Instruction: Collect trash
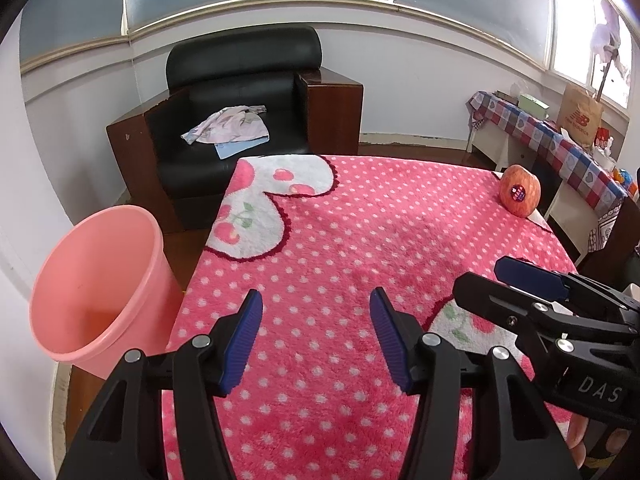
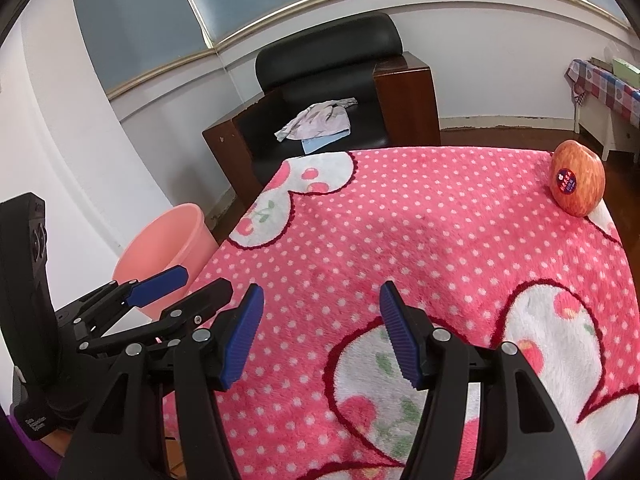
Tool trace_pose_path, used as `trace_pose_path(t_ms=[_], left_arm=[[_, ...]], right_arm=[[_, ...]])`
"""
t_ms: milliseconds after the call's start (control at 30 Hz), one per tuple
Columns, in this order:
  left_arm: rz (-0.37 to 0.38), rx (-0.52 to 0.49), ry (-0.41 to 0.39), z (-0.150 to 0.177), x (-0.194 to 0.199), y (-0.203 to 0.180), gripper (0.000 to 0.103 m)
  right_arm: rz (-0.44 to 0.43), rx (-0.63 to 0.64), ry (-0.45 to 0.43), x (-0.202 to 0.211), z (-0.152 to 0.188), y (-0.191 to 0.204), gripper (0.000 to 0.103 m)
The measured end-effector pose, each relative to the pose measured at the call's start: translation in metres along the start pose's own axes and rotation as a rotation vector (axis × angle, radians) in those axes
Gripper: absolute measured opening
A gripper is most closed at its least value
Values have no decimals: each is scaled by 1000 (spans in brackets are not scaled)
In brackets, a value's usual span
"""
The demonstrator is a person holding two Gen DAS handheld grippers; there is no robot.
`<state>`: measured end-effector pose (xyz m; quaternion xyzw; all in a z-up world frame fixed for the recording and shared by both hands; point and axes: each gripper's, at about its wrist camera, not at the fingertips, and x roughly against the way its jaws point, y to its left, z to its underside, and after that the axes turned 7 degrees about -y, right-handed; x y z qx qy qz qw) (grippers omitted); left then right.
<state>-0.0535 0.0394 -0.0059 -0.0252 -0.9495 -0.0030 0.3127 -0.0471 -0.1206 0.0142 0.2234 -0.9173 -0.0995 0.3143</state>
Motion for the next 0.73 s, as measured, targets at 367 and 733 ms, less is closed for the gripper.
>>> trace_pose_path(t_ms=[367, 733], left_arm=[[10, -6, 8, -3, -8, -2, 55], [37, -65, 5, -18, -30, -14, 55]], right_arm=[[6, -13, 10, -4, 0, -5, 61], [65, -14, 9, -11, -5, -19, 61]])
